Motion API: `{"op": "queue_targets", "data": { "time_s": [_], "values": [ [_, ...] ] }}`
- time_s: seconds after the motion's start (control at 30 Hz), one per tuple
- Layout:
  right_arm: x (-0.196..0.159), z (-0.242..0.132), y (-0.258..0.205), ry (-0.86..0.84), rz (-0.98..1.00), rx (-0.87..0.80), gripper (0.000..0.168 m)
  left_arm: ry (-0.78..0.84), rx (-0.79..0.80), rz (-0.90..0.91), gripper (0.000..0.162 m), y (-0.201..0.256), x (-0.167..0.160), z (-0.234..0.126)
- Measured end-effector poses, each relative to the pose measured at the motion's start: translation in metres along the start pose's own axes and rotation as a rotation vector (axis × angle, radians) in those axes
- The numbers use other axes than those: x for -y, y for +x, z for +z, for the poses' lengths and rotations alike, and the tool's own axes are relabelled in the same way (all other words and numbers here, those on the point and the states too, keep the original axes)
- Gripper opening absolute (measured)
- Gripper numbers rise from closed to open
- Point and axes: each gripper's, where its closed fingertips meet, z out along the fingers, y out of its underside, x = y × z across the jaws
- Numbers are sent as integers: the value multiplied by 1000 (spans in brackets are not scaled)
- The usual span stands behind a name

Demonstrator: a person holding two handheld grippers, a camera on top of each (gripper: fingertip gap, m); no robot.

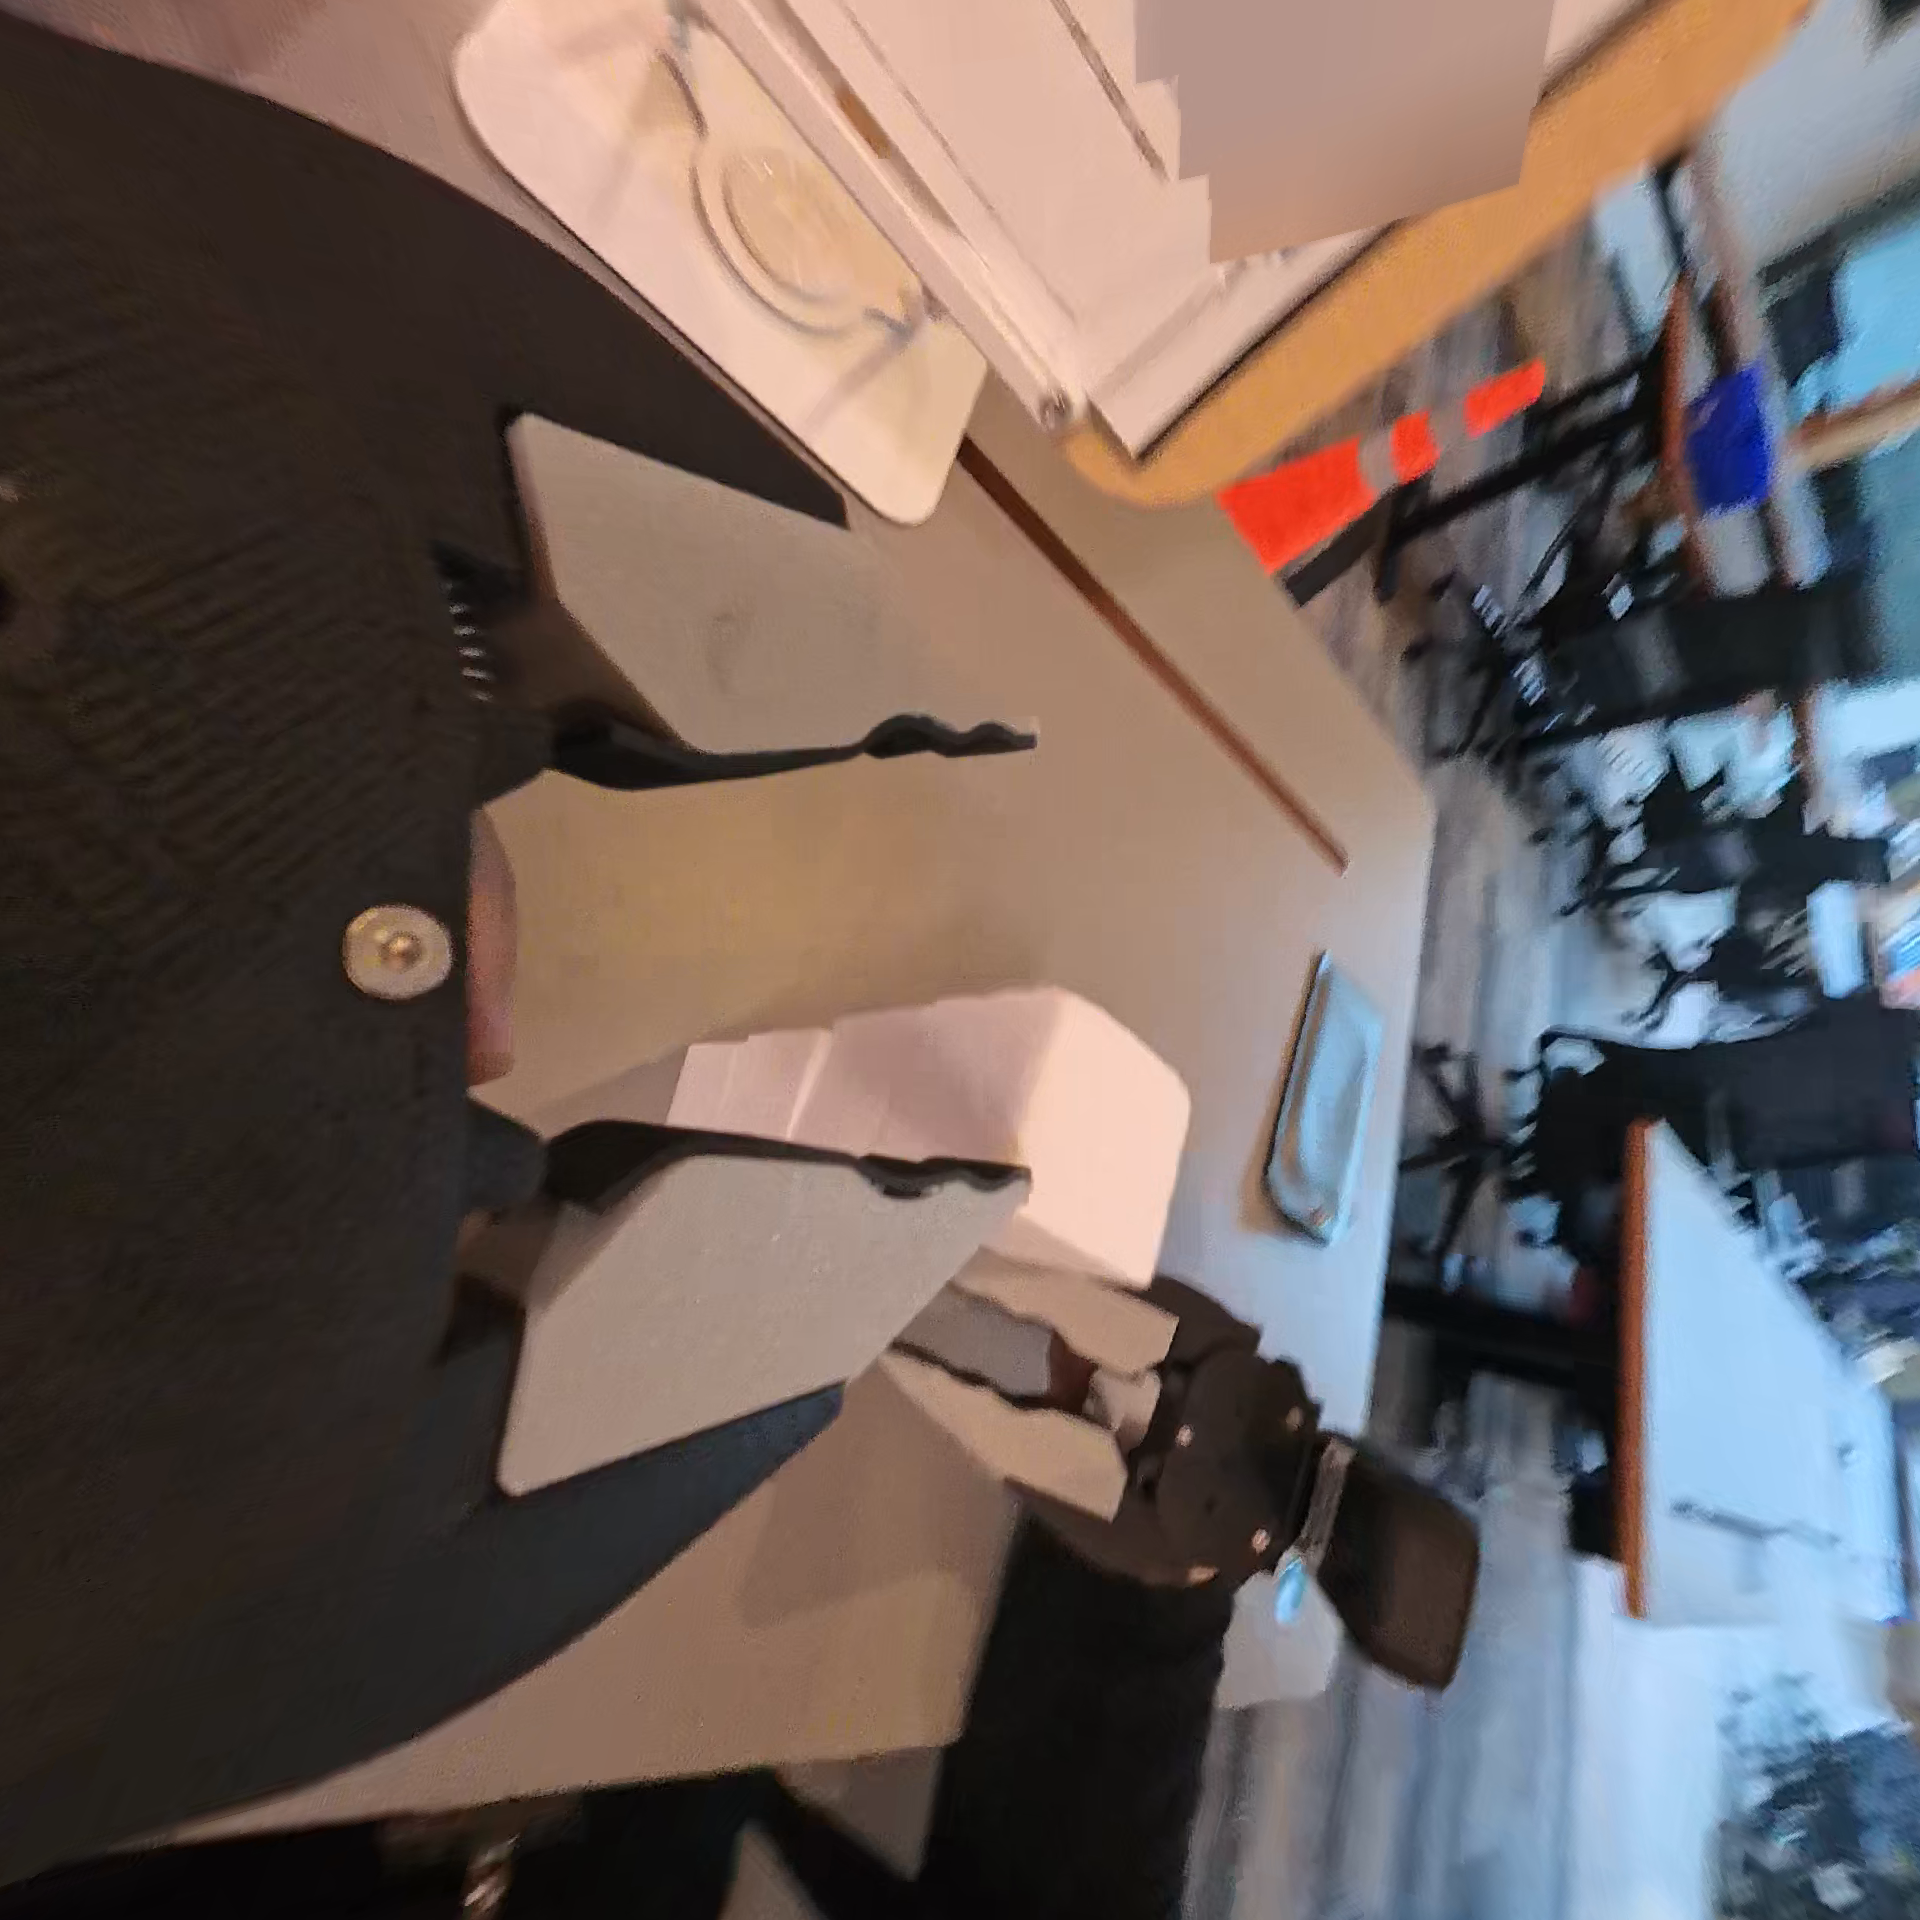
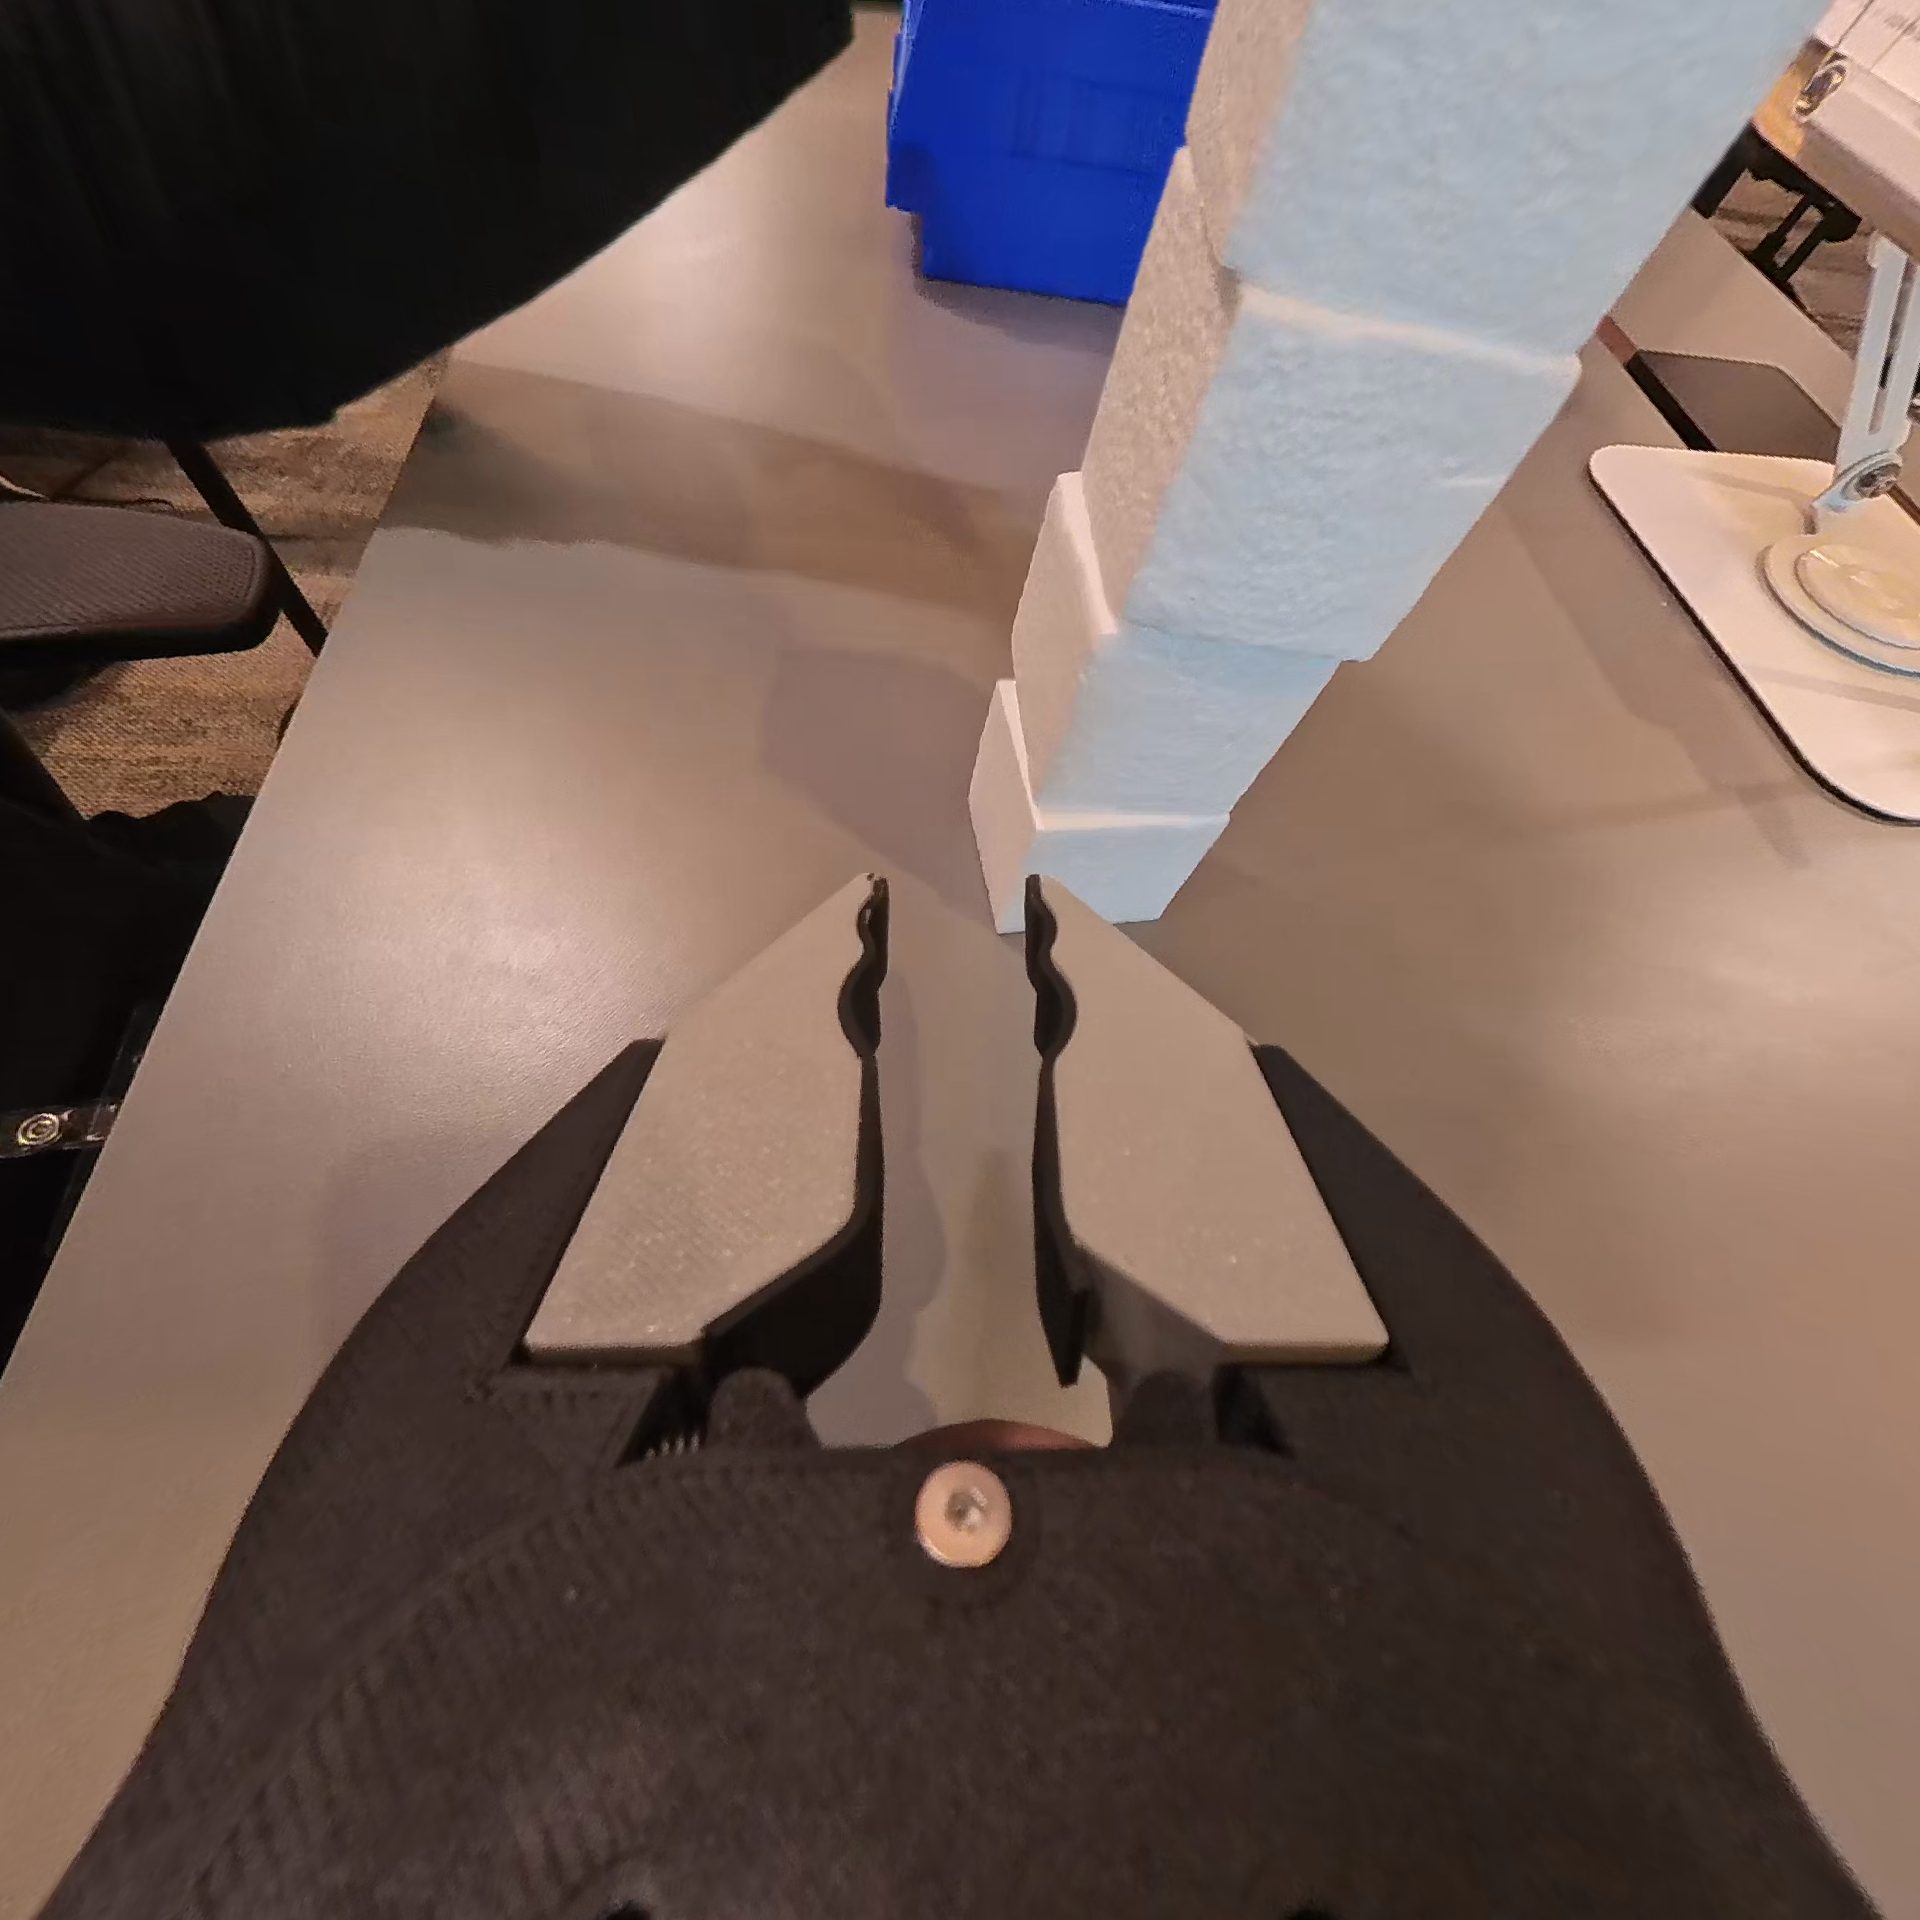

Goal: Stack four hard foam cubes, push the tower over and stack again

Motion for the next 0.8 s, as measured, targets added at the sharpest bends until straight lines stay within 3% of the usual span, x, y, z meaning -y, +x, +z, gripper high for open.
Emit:
{"op": "queue_targets", "data": {
  "time_s": [0.1,0.27,0.4,0.53,0.63,0.8],
  "values": [
    [-1,1,1,0,3,-3,23,151,46,-88,76,-16,-10,-25],
    [-7,5,3,-21,12,-3,23,295,-168,-199,73,6,-18,-43],
    [-9,6,7,-25,19,-19,23,183,-218,-129,38,27,-41,-24],
    [-8,5,11,-15,22,-36,23,-100,-233,17,19,52,-94,2],
    [-7,5,12,-8,21,-45,23,-216,-235,57,0,60,-121,17],
    [-4,3,15,6,15,-65,23,-233,-267,4,1,66,-128,31]
  ]
}}
